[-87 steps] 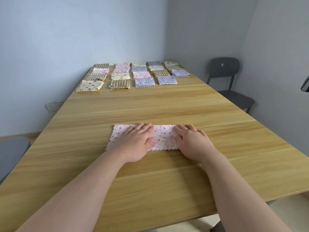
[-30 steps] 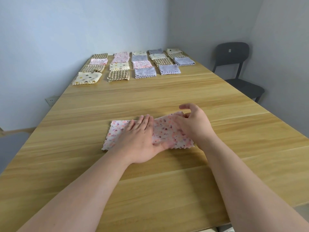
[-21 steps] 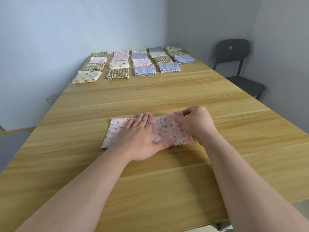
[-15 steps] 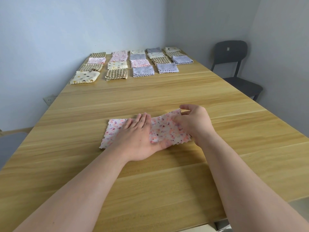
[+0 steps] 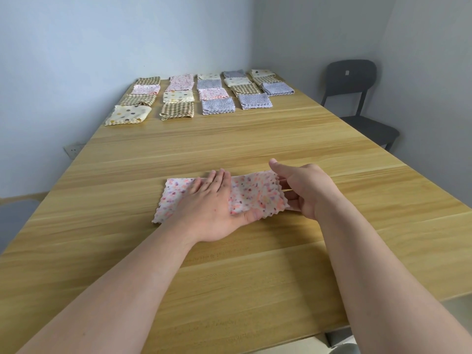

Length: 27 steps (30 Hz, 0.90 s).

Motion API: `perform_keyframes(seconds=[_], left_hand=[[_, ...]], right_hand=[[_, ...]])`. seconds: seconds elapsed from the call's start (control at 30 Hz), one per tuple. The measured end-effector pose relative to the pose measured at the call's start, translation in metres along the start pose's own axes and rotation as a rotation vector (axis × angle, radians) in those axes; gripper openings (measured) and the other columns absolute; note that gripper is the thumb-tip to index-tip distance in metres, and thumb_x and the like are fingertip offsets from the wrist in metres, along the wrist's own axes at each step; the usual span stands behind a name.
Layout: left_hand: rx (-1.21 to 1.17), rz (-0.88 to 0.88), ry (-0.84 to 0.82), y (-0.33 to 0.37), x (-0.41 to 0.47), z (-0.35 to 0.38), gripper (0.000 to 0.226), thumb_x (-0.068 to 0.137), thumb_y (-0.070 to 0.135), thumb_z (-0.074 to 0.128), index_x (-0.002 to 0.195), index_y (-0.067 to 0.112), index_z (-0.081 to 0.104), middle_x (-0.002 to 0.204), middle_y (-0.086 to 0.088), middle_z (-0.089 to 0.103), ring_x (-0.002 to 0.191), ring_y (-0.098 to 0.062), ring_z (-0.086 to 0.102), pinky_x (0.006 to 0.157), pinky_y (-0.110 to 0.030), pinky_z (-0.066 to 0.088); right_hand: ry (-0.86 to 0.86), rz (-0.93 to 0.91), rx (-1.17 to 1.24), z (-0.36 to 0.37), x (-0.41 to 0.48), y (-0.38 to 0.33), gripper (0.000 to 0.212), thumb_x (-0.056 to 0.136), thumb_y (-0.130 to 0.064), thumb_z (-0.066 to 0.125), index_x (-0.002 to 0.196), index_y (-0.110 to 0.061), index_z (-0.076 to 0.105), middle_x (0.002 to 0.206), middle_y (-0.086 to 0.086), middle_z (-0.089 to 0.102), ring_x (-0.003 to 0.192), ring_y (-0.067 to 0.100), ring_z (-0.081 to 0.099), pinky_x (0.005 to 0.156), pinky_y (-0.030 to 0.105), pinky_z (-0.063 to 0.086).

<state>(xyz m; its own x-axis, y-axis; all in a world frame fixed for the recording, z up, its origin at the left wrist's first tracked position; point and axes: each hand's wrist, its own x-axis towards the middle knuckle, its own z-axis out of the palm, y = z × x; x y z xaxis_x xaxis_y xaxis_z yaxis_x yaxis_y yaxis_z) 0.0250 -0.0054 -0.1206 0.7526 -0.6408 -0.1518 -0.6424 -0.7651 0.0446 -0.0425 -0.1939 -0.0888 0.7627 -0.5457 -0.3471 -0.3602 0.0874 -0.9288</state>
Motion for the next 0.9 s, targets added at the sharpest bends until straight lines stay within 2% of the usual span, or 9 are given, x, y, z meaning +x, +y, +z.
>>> perform_keyframes(seconds=[0.03, 0.2, 0.3, 0.5, 0.6, 0.67, 0.77, 0.83, 0.9], left_hand=[[-0.005, 0.001, 0.002, 0.0, 0.0, 0.0, 0.127, 0.067, 0.1, 0.001, 0.159, 0.014, -0.017, 0.166, -0.003, -0.022, 0.153, -0.015, -0.019, 0.127, -0.042, -0.005], [-0.018, 0.004, 0.006, 0.0, 0.0, 0.0, 0.127, 0.067, 0.1, 0.003, 0.159, 0.014, -0.016, 0.166, -0.003, -0.022, 0.153, -0.014, -0.019, 0.127, -0.042, -0.005], [-0.021, 0.004, 0.006, 0.0, 0.0, 0.0, 0.128, 0.067, 0.1, 0.004, 0.159, 0.014, -0.016, 0.166, -0.002, -0.022, 0.153, -0.014, -0.019, 0.127, -0.042, -0.006], [-0.018, 0.005, 0.006, 0.0, 0.0, 0.0, 0.13, 0.065, 0.1, 0.003, 0.159, 0.013, -0.016, 0.167, -0.003, -0.021, 0.154, -0.016, -0.019, 0.127, -0.043, -0.004], [-0.012, 0.004, 0.007, 0.0, 0.0, 0.0, 0.13, 0.064, 0.1, 0.001, 0.159, 0.013, -0.016, 0.167, -0.004, -0.021, 0.154, -0.016, -0.018, 0.127, -0.043, -0.005], [-0.012, 0.003, 0.008, 0.0, 0.0, -0.001, 0.13, 0.064, 0.1, 0.0, 0.159, 0.014, -0.016, 0.167, -0.003, -0.021, 0.154, -0.016, -0.018, 0.127, -0.043, -0.005], [-0.016, 0.007, 0.003, 0.0, 0.0, 0.0, 0.129, 0.065, 0.1, 0.002, 0.159, 0.014, -0.017, 0.167, -0.002, -0.022, 0.154, -0.015, -0.019, 0.127, -0.042, -0.005], [-0.022, 0.008, -0.001, 0.0, 0.0, 0.0, 0.129, 0.065, 0.1, 0.003, 0.159, 0.014, -0.018, 0.166, -0.002, -0.022, 0.153, -0.014, -0.019, 0.127, -0.041, -0.006], [-0.03, 0.004, -0.007, 0.001, 0.0, -0.001, 0.13, 0.064, 0.101, 0.004, 0.159, 0.015, -0.018, 0.166, -0.002, -0.023, 0.153, -0.015, -0.02, 0.127, -0.042, -0.006]], right_hand=[[-0.024, 0.008, 0.015, -0.001, -0.002, -0.001, 0.046, 0.084, -0.046, 0.079, 0.095, -0.002, 0.07, 0.071, 0.006, 0.068, 0.049, 0.018, 0.063, 0.056, 0.031, 0.056], [-0.134, 0.036, 0.065, -0.006, -0.01, -0.005, 0.046, 0.089, -0.045, 0.074, 0.099, -0.001, 0.068, 0.077, 0.008, 0.075, 0.063, 0.024, 0.073, 0.058, 0.034, 0.061], [-0.165, 0.047, 0.062, -0.005, -0.013, -0.006, 0.047, 0.091, -0.047, 0.071, 0.099, -0.002, 0.068, 0.074, 0.008, 0.075, 0.062, 0.023, 0.073, 0.061, 0.036, 0.063], [-0.182, 0.066, -0.003, -0.005, -0.014, -0.006, 0.056, 0.092, -0.057, 0.064, 0.091, -0.002, 0.068, 0.071, 0.012, 0.073, 0.058, 0.023, 0.071, 0.054, 0.033, 0.059], [-0.091, 0.039, -0.093, -0.001, -0.013, -0.004, 0.062, 0.085, -0.066, 0.067, 0.095, -0.005, 0.067, 0.072, 0.009, 0.07, 0.052, 0.02, 0.069, 0.051, 0.029, 0.056], [-0.003, -0.008, -0.18, 0.003, -0.012, -0.001, 0.06, 0.085, -0.065, 0.067, 0.094, -0.006, 0.067, 0.071, 0.006, 0.066, 0.043, 0.014, 0.063, 0.043, 0.022, 0.049], [0.095, -0.149, -0.379, 0.009, -0.004, 0.005, 0.052, 0.095, -0.05, 0.061, 0.088, 0.001, 0.069, 0.07, 0.006, 0.059, 0.051, 0.019, 0.056, 0.048, 0.023, 0.044], [0.165, -0.229, -0.475, 0.012, 0.0, 0.009, 0.04, 0.099, -0.037, 0.055, 0.078, -0.005, 0.064, 0.064, 0.003, 0.055, 0.052, 0.021, 0.051, 0.049, 0.024, 0.042], [0.207, -0.272, -0.517, 0.014, 0.003, 0.01, 0.038, 0.102, -0.033, 0.049, 0.077, -0.006, 0.062, 0.064, 0.001, 0.058, 0.053, 0.021, 0.055, 0.048, 0.023, 0.042]])
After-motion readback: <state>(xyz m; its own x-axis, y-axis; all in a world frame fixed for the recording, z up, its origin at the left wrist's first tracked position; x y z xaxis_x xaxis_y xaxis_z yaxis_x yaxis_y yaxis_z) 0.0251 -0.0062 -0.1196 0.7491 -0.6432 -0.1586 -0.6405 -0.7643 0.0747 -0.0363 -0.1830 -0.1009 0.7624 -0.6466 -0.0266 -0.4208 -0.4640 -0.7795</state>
